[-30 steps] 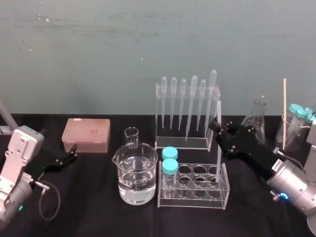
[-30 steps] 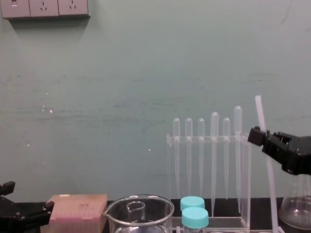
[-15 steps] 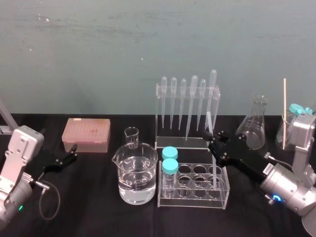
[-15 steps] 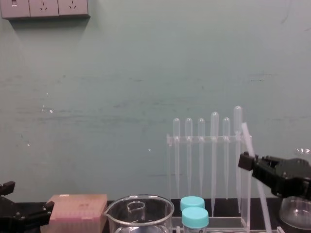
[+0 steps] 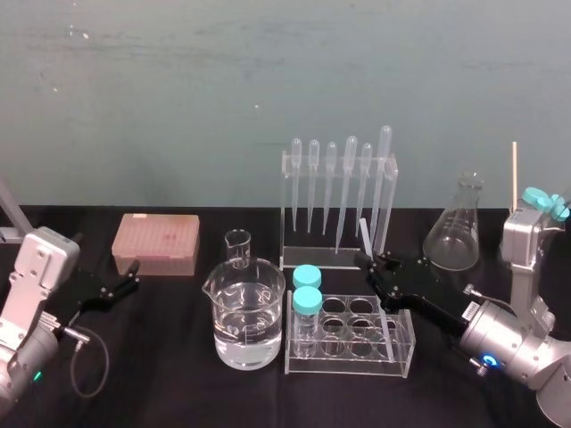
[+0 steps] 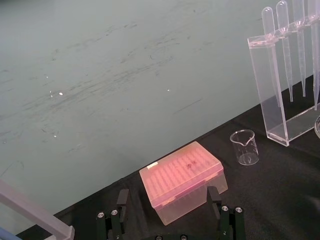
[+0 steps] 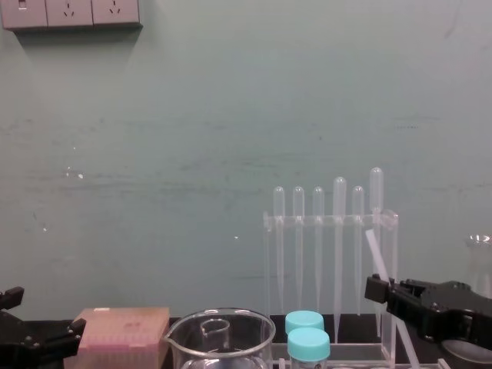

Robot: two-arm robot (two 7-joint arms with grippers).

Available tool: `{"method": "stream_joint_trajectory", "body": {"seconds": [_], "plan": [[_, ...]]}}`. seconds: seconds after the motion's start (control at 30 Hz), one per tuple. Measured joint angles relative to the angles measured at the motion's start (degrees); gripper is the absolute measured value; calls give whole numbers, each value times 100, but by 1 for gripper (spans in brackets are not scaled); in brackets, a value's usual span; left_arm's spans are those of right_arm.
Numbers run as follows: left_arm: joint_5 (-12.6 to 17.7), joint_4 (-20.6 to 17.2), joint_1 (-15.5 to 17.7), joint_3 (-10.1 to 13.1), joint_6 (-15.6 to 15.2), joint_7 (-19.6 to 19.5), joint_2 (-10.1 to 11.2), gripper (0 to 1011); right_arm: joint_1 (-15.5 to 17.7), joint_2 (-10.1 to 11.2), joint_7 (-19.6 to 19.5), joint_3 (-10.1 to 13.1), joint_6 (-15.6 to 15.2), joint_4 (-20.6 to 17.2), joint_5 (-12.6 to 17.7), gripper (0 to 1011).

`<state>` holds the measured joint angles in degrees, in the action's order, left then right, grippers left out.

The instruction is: Pick up the stirring rod with one hand, then place it down.

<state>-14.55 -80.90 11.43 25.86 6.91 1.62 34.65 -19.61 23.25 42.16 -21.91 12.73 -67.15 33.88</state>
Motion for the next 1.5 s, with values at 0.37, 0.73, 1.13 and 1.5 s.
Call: {"method": "stream_joint_trajectory", "body": {"seconds": [0.37,0.73,1.13,1.5], "plan": [[0,0,0,0,0,0,0,1000,-60,2,-57,-35,-58,79,-21,70],[0,0,0,0,0,0,0,1000,-60,4,-56,-37,-59,79,-27,70],[0,0,0,0,0,0,0,1000,-60,5,-55,-40,-58,79,-30,255],[0,0,0,0,0,0,0,1000,-60,5,-53,-40,-58,79,-30,586]]}}
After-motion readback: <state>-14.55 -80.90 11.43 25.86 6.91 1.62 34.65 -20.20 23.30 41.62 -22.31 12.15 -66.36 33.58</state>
